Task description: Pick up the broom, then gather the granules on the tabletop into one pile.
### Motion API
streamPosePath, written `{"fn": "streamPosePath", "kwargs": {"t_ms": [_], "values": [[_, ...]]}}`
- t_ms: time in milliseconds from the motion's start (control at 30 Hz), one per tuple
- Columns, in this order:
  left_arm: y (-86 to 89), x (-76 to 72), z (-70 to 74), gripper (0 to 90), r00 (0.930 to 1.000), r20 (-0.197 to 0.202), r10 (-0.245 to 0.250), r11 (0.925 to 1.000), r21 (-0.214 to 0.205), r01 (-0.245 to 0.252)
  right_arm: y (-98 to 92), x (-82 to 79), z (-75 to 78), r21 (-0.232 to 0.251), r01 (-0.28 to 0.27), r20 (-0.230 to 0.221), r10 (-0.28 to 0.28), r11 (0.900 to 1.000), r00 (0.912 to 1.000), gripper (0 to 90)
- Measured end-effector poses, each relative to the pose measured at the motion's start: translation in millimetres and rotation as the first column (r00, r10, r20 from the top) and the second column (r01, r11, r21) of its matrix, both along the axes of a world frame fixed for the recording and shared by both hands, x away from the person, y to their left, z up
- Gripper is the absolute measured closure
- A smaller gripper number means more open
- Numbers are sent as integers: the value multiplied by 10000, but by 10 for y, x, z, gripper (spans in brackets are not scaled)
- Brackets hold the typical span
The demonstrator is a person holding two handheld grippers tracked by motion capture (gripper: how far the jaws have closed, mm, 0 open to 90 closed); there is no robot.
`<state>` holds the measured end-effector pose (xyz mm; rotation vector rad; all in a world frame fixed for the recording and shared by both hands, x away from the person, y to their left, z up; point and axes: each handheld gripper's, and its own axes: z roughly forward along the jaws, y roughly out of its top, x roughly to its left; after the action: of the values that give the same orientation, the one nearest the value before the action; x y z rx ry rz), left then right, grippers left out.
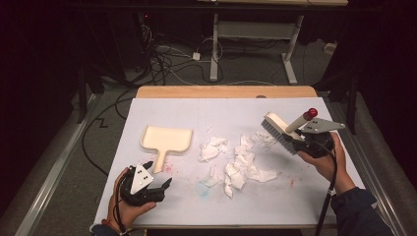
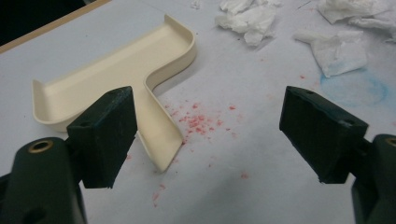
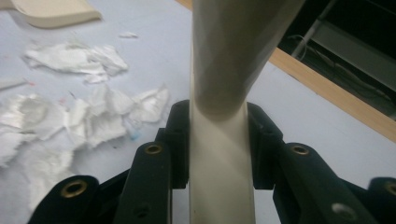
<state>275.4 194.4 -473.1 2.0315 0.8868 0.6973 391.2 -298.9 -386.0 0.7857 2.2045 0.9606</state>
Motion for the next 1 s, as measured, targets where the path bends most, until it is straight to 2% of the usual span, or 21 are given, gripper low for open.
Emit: {"fn": "streamPosePath", "kwargs": {"t_ms": [67, 233, 400, 433, 467, 567, 767, 800, 833, 867, 900, 933, 1000], "values": [[-3, 0, 0, 186, 10000, -52, -41, 10000, -17, 41, -3, 54, -7, -337, 227, -1, -228, 9992, 9997, 685], [-13, 1, -1, 186, 9999, -94, -92, 10000, -5, 91, -4, 171, -45, -825, 656, 46, -654, 9944, 9978, 685], [-17, 15, -11, 186, 9997, -198, -131, 9999, 31, 132, 32, 321, -117, -1068, 914, -33, -922, 9901, 9957, 685], [-15, 12, -13, 186, 9997, -198, -134, 9999, 11, 135, 57, 360, -144, -1235, 981, -35, -992, 9875, 9951, 685], [-12, 8, -11, 186, 9997, -197, -140, 9999, -29, 139, 115, 420, -196, -1611, 1187, 23, -1199, 9798, 9928, 685], [-13, 4, -10, 186, 9996, -195, -180, 9998, -14, 180, 194, 477, -264, -1723, 1441, 102, -1445, 9745, 9895, 685], [-26, 9, -6, 186, 9995, -203, -249, 9997, 59, 250, 360, 493, -334, -2013, 1048, 62, -1058, 9739, 9944, 685], [-27, 3, -8, 186, 9995, -194, -254, 9997, 46, 255, 428, 469, -365, -1901, 773, -108, -809, 9787, 9967, 685], [-27, -4, -8, 186, 9995, -201, -256, 9996, 73, 258, 428, 469, -365, -1901, 773, -108, -809, 9787, 9967, 685], [-24, -11, -7, 186, 9994, -208, -268, 9996, 98, 270, 478, 445, -397, -1717, 616, -171, -655, 9832, 9977, 684], [-21, -16, -7, 186, 9994, -213, -276, 9996, 78, 278, 478, 445, -397, -1717, 616, -171, -655, 9832, 9977, 684], [-19, -21, -6, 186, 9995, -208, -254, 9996, 78, 256, 527, 418, -414, -1852, 353, -239, -404, 9821, 9989, 684], [-15, -32, -3, 186, 9996, -179, -233, 9997, 83, 234, 564, 387, -415, -1692, 125, -294, -177, 9855, 9994, 684]]}}
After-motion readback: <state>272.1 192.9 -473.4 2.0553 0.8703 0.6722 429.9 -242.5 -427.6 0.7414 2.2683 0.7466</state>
